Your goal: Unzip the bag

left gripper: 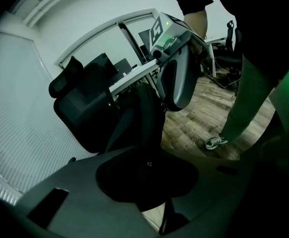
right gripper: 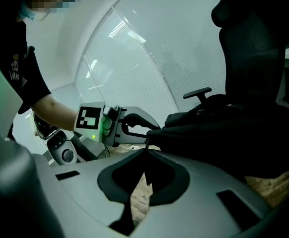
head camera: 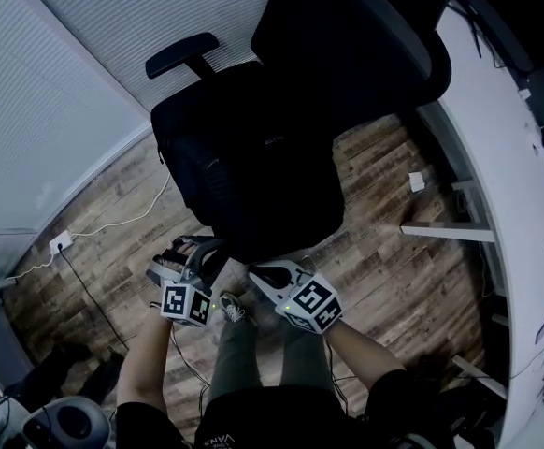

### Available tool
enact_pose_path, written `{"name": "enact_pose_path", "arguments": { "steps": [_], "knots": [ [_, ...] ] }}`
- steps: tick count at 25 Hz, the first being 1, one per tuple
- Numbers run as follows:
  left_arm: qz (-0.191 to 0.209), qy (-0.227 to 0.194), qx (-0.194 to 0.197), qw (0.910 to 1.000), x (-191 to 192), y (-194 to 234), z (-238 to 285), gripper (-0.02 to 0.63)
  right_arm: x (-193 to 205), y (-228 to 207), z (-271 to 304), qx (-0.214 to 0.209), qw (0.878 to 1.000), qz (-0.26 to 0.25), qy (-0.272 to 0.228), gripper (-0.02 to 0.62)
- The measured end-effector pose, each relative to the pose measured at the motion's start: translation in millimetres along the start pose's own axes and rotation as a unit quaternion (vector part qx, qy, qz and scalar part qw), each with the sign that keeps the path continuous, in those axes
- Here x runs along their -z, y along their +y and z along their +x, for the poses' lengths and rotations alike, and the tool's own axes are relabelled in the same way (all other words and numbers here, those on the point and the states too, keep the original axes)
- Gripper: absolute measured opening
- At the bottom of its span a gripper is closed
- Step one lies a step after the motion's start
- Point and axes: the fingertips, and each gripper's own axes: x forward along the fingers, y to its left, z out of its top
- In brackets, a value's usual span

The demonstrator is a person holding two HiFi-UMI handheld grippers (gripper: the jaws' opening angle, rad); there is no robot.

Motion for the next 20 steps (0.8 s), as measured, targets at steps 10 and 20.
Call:
{"name": "enact_pose_path", "arguments": {
  "steps": [10, 20],
  "knots": [
    [-0.071, 0.045, -0.004, 0.9965, -1.9, 5.4, -0.8, 0.097, -3.5, -13.9, -33.2, -0.019, 0.999, -0.022, 0.025, 0.048],
    [-0.127, 0.088, -0.015, 0.9879, -3.9, 7.3, 1.0, 0.097, -5.3, -28.5, -57.6, -0.040, 0.998, -0.030, 0.038, 0.048]
  ]
}}
